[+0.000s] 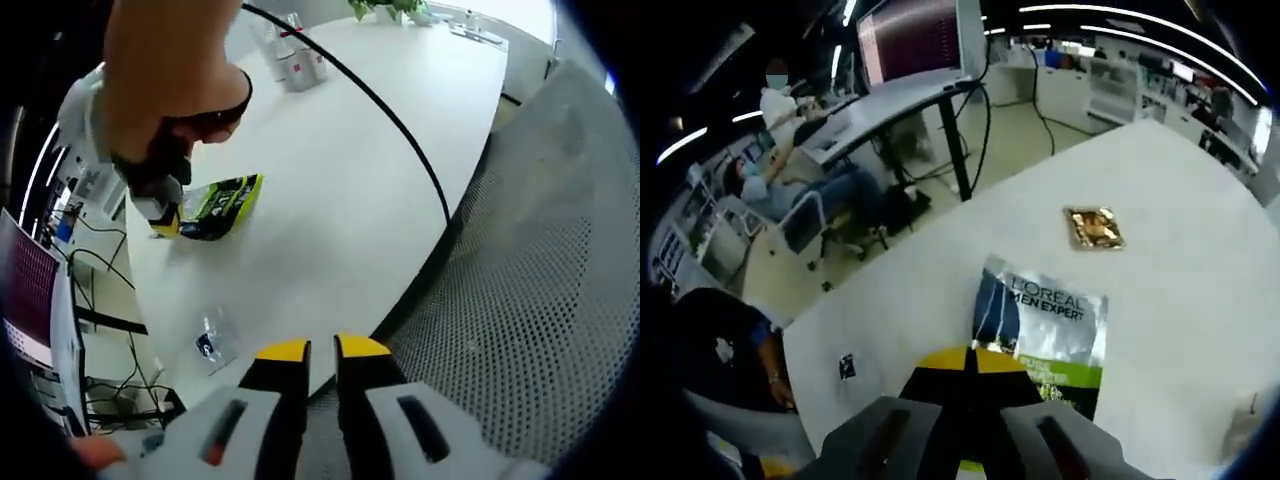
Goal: Arrange the skincare products in the storage area until every visible bottle or jar stands upright without overlapping.
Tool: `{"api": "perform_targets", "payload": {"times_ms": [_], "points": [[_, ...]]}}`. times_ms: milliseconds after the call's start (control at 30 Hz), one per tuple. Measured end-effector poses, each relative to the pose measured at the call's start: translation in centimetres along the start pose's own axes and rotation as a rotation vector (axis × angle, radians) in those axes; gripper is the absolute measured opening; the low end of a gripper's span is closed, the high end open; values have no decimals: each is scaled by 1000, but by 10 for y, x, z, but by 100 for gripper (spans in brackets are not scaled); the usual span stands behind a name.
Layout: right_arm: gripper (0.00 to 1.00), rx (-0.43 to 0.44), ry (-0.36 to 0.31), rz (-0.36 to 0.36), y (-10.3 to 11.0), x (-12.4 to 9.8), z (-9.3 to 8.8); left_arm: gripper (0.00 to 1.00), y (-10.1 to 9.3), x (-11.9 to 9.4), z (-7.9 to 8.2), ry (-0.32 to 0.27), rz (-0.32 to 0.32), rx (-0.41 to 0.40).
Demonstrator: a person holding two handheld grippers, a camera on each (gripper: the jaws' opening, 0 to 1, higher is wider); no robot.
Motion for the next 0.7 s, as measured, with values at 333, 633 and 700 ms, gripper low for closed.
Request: {"api": "perform_targets", "payload": {"times_ms": [333,633,700], "points": [[0,3,23,-50,-26,-9,-6,4,1,0,1,-6,7,-2],[0,-34,106,57,-13,-7,-20,4,2,-1,0,-4,8,-9],[0,-105,153,66,-10,-4,-29,4,2,0,0,-1,6,-10]]}}
Point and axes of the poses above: the point that each gripper's makers call its tool centre point, and the gripper's own axes: x roughly forward along the fingers, y roughly to its left, z roughly out of its top, the point moved 5 cm from there along -x, roughly backward along the fingers, and after that the axes turned 2 degrees about x, right-handed, at the moved point
